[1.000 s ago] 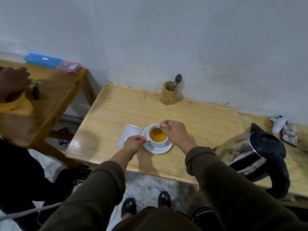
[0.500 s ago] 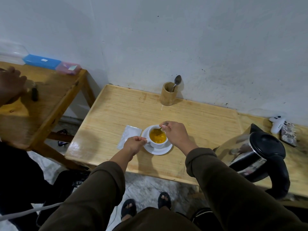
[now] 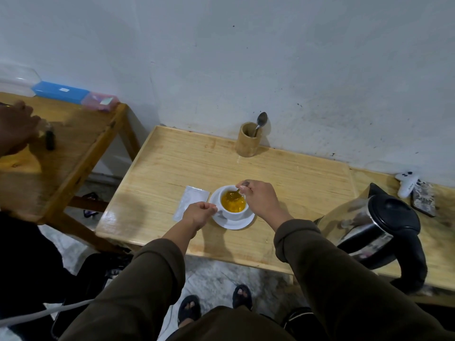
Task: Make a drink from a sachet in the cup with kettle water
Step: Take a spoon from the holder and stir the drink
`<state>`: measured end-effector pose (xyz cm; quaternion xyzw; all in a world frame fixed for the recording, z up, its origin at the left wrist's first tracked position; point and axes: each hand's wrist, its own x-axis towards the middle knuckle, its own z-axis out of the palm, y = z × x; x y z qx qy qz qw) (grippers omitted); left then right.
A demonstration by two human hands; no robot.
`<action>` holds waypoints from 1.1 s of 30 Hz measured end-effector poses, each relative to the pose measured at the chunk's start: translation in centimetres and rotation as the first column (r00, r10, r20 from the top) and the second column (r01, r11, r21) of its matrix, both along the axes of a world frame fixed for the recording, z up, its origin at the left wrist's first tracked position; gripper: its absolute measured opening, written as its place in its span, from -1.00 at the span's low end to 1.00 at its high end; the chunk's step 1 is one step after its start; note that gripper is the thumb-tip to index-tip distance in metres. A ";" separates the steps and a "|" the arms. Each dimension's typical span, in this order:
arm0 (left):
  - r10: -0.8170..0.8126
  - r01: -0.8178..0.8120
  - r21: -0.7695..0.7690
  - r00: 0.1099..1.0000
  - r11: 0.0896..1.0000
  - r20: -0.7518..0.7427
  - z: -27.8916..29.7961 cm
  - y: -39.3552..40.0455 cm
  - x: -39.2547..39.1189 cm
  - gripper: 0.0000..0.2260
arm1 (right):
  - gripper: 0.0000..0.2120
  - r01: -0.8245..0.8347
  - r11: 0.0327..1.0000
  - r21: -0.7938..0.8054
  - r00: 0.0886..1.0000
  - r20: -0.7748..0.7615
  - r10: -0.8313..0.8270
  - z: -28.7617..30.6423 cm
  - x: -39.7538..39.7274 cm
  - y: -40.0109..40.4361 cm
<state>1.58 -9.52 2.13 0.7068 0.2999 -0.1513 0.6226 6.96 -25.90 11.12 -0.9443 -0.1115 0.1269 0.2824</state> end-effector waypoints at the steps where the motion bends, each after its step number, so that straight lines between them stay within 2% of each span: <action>1: -0.002 0.002 0.002 1.000 1.000 -0.001 -0.1 0.0 0.0 -0.88 | -0.73 -0.004 1.000 0.018 1.000 -0.018 0.004 0.0 -0.1 0.1; 6: -0.003 0.003 -0.001 1.000 1.000 -0.008 -0.2 0.1 -0.1 -0.88 | -0.71 -0.022 1.000 0.010 0.999 -0.050 0.022 0.2 -0.1 0.3; 12: -0.001 0.001 0.002 1.000 1.000 -0.010 0.0 0.1 -0.2 -0.87 | -0.71 -0.006 0.997 -0.081 0.999 0.050 0.010 0.0 0.0 0.0; 17: -0.006 0.006 0.009 1.000 1.000 -0.018 0.1 0.1 -0.3 -0.83 | -0.75 0.003 1.000 0.023 1.000 -0.020 -0.002 0.0 -0.6 0.2; 20: -0.008 0.008 0.004 1.000 1.000 -0.022 0.4 0.0 -0.2 -0.83 | -0.73 -0.010 1.000 0.001 0.999 -0.039 0.010 0.0 -0.5 0.3; 25: -0.014 0.014 0.015 1.000 1.000 -0.026 0.4 0.0 -0.3 -0.84 | -0.70 0.025 0.995 -0.097 0.999 0.045 -0.021 0.2 -0.2 0.2; 33: -0.030 0.031 0.031 0.999 0.999 -0.022 0.4 0.1 -0.3 -0.81 | -0.77 0.025 0.999 0.027 1.000 -0.019 -0.025 0.0 -1.2 0.5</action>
